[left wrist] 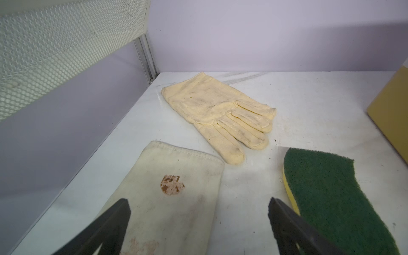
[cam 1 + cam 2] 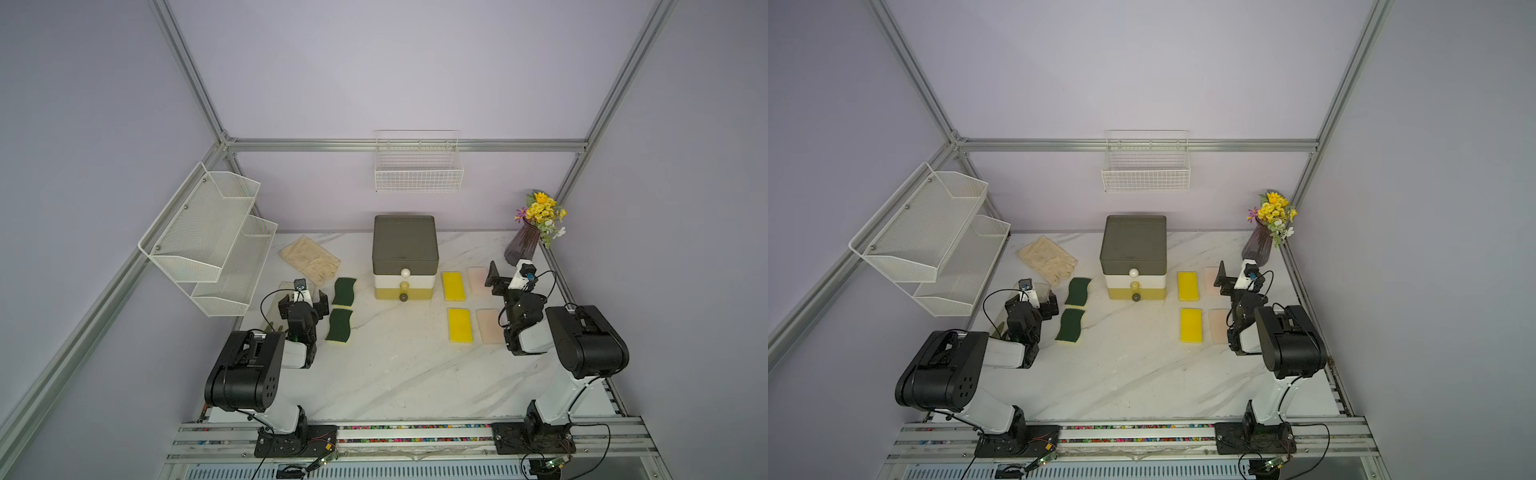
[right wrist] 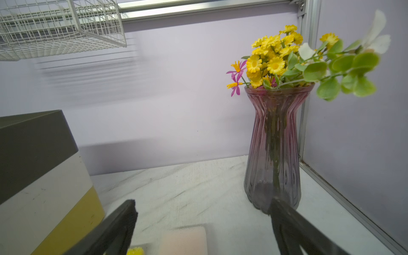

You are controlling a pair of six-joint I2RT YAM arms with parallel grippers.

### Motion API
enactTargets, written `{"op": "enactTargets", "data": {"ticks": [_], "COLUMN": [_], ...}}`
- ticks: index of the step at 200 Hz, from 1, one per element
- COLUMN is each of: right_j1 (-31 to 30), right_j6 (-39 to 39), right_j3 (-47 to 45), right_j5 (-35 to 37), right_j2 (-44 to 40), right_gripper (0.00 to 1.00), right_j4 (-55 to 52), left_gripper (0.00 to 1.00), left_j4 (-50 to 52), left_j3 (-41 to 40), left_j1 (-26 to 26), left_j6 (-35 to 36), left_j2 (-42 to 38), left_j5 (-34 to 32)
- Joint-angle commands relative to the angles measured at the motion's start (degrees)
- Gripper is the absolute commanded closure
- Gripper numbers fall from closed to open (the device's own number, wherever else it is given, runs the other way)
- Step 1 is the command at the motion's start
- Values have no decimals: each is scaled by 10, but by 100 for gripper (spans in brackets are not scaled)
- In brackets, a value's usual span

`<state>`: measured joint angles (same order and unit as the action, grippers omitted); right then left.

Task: Take the sponge out of the drawer
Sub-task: Reset both arms

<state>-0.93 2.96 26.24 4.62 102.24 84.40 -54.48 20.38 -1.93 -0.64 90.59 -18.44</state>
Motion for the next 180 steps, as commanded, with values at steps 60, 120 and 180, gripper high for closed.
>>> {"op": "enactTargets", "data": {"ticks": [60,120,180], "right_j1": [4,3,3], "right_j6": [2,-5,-13], "right_j3": [-10,2,-15], "right_j5": [-3,-25,-35], "right_j2": [-29,-1,-30], "right_gripper": [3,3,3], "right_j4": [12,15,23], "left_gripper": [0,0,0], "left_j4": [-31,-10,-30], "left_j3": [-16,7,-14], "left_j1": [4,4,3], "left_j6": [-23,-16,-26], "left_j2": [-27,-6,-27], "left_j5": [-40,-32,-47]}}
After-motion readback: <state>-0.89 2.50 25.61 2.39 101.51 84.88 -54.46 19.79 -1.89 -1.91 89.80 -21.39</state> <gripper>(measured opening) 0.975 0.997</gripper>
